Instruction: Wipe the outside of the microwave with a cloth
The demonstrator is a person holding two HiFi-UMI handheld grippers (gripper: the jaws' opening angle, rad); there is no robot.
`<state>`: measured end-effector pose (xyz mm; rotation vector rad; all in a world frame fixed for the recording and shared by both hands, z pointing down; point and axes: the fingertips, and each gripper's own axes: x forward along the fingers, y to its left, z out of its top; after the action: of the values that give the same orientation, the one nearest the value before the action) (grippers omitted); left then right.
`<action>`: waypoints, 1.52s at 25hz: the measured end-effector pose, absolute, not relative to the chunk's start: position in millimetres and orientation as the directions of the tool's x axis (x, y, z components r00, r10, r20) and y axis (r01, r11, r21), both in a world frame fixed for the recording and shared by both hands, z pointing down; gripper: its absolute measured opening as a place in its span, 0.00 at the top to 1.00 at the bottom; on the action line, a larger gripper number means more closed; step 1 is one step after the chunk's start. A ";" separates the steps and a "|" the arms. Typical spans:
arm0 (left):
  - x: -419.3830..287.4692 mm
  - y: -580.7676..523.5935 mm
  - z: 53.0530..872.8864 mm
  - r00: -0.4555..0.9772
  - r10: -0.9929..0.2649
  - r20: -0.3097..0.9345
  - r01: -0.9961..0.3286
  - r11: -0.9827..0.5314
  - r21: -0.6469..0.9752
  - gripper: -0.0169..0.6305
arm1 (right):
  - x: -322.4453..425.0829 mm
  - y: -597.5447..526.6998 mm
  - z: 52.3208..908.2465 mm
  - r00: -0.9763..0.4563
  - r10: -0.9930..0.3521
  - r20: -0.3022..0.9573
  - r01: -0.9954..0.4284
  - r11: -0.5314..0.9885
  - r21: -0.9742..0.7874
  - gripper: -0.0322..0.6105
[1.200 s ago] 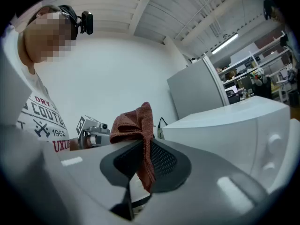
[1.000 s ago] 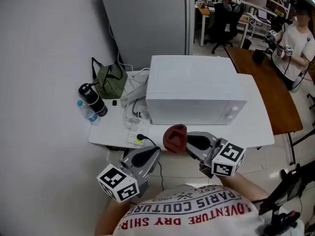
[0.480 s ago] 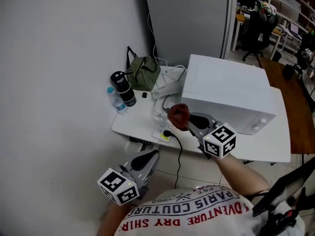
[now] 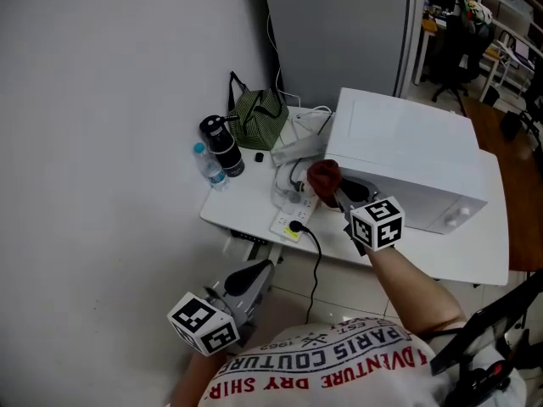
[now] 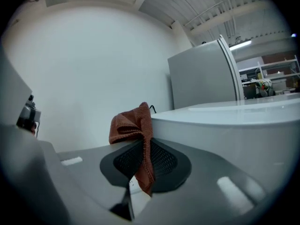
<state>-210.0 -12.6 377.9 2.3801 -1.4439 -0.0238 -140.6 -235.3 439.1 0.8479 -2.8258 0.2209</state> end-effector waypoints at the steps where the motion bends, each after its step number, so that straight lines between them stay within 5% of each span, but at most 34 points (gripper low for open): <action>1: -207.8 -12.8 377.7 0.481 -0.860 0.169 -0.855 -0.418 0.307 0.97 | -136.8 -237.3 439.7 -0.814 -0.539 0.214 -0.566 0.820 -0.085 0.89; 11: -160.5 -28.2 376.9 0.551 -0.818 0.168 -0.818 -0.489 0.302 0.97 | -66.3 -240.5 438.3 -0.768 -0.607 0.205 -0.631 0.772 -0.079 0.89; 30: 22.6 -77.6 371.2 0.818 -0.556 0.145 -0.572 -0.760 0.309 0.97 | 189.4 -239.1 437.2 -0.499 -0.835 0.232 -0.863 0.504 -0.044 0.89; 38: 40.7 -76.4 371.3 0.832 -0.534 0.146 -0.551 -0.772 0.317 0.97 | 195.3 -224.1 431.6 -0.516 -0.832 0.206 -0.852 0.523 -0.023 0.89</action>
<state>40.7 -76.4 371.3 2.6650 -0.8171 0.0677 195.3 -224.1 431.6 1.4458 -2.5898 0.1807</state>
